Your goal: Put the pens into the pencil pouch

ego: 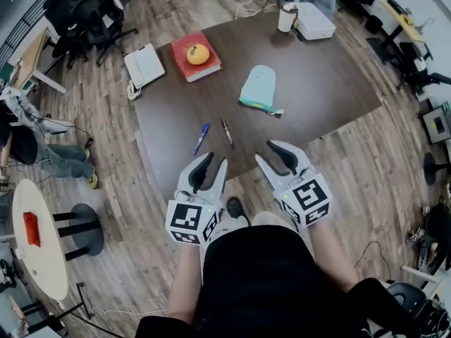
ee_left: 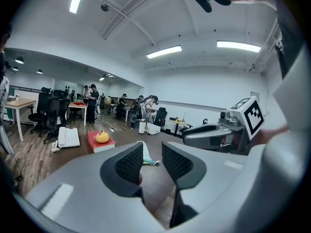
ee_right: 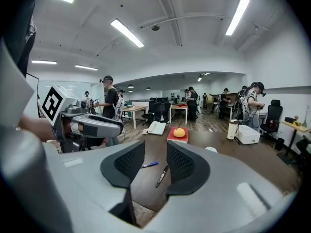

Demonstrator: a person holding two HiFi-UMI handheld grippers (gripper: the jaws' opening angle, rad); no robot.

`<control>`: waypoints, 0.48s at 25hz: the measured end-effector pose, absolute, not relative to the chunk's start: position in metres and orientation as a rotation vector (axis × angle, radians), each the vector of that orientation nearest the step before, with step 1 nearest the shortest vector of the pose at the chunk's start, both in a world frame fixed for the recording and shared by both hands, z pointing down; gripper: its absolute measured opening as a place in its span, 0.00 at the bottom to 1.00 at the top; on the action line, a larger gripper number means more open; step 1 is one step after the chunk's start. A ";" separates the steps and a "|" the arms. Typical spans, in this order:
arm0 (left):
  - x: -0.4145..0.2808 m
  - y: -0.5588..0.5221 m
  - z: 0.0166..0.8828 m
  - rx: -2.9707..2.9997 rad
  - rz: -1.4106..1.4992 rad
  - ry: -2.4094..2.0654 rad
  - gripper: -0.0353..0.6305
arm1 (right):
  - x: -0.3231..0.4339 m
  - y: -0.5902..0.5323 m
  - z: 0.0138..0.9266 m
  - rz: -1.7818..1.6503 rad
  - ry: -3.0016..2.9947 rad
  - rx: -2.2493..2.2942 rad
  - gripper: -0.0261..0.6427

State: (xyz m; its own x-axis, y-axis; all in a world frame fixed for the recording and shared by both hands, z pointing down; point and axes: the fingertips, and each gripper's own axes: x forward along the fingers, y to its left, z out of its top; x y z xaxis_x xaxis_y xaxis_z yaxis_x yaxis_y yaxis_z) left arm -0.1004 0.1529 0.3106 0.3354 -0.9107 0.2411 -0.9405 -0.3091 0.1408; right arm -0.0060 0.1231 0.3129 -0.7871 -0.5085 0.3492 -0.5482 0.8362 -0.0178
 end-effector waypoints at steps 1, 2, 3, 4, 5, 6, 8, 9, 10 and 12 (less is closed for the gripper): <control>-0.101 0.152 0.313 2.350 0.171 -1.658 0.23 | -0.007 0.123 0.315 0.174 -2.680 0.804 0.22; -0.102 0.151 0.315 2.352 0.173 -1.649 0.23 | -0.008 0.122 0.316 0.178 -2.677 0.809 0.22; -0.103 0.149 0.317 2.352 0.174 -1.641 0.23 | -0.009 0.121 0.317 0.183 -2.677 0.812 0.22; -0.103 0.148 0.318 2.351 0.172 -1.634 0.23 | -0.009 0.121 0.318 0.188 -2.679 0.811 0.22; -0.103 0.147 0.319 2.348 0.168 -1.627 0.23 | -0.010 0.122 0.318 0.194 -2.681 0.809 0.22; -0.103 0.147 0.320 2.346 0.163 -1.618 0.23 | -0.010 0.124 0.318 0.201 -2.681 0.808 0.22; -0.100 0.147 0.321 2.343 0.156 -1.601 0.23 | -0.008 0.125 0.319 0.213 -2.681 0.811 0.22; -0.098 0.146 0.322 2.343 0.158 -1.593 0.23 | -0.007 0.125 0.321 0.219 -2.680 0.814 0.22; -0.096 0.145 0.323 2.343 0.161 -1.587 0.23 | -0.006 0.125 0.323 0.226 -2.678 0.817 0.22; -0.092 0.144 0.325 2.341 0.172 -1.576 0.23 | -0.003 0.123 0.326 0.243 -2.680 0.821 0.22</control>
